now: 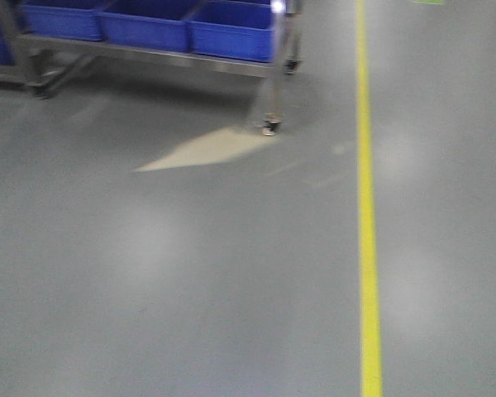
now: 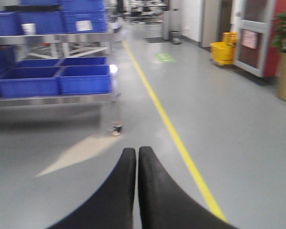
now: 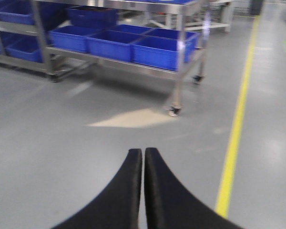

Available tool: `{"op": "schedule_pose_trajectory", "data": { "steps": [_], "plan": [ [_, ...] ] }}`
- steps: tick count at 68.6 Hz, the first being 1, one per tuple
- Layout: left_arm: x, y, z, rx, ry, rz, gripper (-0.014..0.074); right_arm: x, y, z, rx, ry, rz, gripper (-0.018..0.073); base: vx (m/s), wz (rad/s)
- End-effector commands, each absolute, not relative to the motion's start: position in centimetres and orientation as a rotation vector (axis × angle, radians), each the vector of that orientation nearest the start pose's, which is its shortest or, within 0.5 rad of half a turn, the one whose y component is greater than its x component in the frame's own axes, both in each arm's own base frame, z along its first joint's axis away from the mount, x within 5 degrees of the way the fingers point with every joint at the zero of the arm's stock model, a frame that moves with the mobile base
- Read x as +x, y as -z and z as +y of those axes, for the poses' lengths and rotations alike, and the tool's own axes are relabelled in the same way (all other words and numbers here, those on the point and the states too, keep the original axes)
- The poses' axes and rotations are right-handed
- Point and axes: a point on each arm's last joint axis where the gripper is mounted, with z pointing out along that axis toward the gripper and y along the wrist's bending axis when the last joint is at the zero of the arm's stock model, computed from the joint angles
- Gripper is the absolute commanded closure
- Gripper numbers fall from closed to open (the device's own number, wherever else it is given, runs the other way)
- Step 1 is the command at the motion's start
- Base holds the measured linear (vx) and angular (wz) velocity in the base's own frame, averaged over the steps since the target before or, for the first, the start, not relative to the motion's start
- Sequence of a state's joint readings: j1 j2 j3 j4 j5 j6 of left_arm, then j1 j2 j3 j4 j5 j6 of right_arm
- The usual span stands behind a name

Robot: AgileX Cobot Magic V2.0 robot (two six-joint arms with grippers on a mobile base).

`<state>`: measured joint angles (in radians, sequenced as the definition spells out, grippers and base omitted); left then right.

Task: Move and align brake pads A on conveyor
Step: 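Drive the base along the aisle up to the stainless steel table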

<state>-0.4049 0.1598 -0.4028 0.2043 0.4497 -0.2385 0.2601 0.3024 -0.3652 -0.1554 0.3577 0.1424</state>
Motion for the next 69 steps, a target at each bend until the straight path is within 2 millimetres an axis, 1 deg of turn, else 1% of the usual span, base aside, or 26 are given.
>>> {"op": "schedule_pose_trajectory", "data": {
  "steps": [1,69],
  "plan": [
    [4.67,-31.24,-1.26,0.232,0.291,1.589,0.0601,7.57,-29.86,1.55,-0.203,-0.135,1.677,0.0568,0.07,0.82],
    [4.67,-31.24,-1.26,0.232,0.291,1.589,0.0601,7.57,-29.87,1.55,-0.203,-0.135,1.676,0.0568,0.07,0.92]
  ]
}}
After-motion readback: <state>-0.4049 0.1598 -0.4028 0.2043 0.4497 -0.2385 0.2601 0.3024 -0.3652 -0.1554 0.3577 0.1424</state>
